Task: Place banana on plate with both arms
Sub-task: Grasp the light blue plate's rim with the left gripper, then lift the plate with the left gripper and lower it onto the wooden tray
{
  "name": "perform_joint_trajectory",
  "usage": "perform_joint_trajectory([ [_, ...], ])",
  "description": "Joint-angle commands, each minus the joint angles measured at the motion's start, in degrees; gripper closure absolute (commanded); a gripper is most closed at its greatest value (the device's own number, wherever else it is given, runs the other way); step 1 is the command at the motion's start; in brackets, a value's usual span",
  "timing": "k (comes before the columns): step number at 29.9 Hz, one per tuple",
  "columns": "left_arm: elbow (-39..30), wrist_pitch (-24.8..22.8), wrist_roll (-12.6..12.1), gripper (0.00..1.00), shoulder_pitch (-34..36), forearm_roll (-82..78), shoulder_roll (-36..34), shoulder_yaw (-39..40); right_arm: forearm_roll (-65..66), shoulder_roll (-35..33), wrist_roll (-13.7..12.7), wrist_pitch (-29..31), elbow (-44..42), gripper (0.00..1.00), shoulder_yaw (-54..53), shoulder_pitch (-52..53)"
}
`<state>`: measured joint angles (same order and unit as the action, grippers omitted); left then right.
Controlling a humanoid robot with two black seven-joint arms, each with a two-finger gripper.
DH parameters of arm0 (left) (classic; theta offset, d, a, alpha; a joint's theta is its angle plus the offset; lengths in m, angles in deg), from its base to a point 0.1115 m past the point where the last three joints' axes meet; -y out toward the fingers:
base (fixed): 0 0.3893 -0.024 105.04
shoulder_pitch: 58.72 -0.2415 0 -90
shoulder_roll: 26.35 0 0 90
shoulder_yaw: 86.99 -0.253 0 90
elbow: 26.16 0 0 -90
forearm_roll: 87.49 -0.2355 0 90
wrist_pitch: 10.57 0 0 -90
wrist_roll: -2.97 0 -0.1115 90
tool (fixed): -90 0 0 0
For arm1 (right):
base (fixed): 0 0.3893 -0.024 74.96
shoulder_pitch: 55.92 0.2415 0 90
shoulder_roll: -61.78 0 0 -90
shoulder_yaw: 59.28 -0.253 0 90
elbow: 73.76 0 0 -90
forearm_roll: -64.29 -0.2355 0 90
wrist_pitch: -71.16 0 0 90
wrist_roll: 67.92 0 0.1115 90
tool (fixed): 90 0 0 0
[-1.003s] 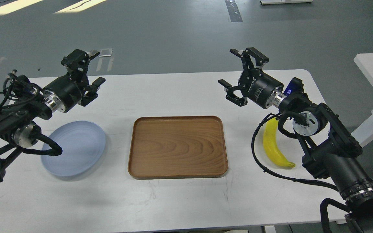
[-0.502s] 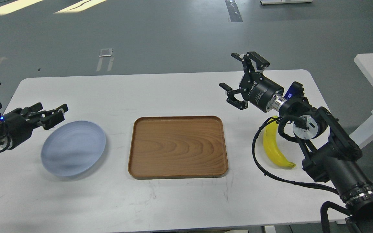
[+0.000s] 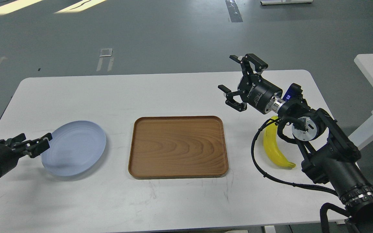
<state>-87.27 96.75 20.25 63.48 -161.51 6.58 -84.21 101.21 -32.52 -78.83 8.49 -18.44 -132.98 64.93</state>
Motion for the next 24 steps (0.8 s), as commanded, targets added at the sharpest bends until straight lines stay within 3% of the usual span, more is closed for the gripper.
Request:
perform_joint_trajectory([
  [1,0.6,0.0,0.1,0.05,-1.0,0.2,0.1,-0.1,0.0,0.0,0.0,0.0,0.1,0.00,0.0,-0.2],
  [5,4.2,0.0,0.6,0.07,-1.8,0.2,2.9,-0.1,0.0,-0.1,0.0,0.0,0.2,0.00,-0.1,-0.4],
  [9,6.5,-0.4,0.7,0.22,-2.4,0.6,4.4,-0.1,0.0,-0.1,0.0,0.0,0.7,0.00,-0.1,-0.4],
  [13,6.6,-0.4,0.7,0.29,-2.8,0.8,4.7,-0.1,0.0,-0.1,-0.1,0.0,0.7,0.00,-0.1,-0.6],
  [16,6.6,-0.4,0.7,0.44,-2.9,0.8,4.7,-0.1,0.0,-0.1,0.0,0.0,0.6,0.00,0.0,-0.6],
  [18,6.6,-0.6,0.7,0.62,-2.9,0.8,5.4,-0.1,0.0,-0.1,0.0,0.0,0.6,0.00,0.0,-0.7],
  [22,6.6,-0.7,0.8,0.79,-3.0,1.1,6.3,-0.1,0.0,-0.2,0.0,0.0,0.6,0.00,0.0,-1.0],
  [24,6.6,-0.7,0.8,0.93,-3.0,1.1,6.3,-0.1,0.0,-0.2,0.0,0.0,0.6,0.00,0.0,-1.0],
])
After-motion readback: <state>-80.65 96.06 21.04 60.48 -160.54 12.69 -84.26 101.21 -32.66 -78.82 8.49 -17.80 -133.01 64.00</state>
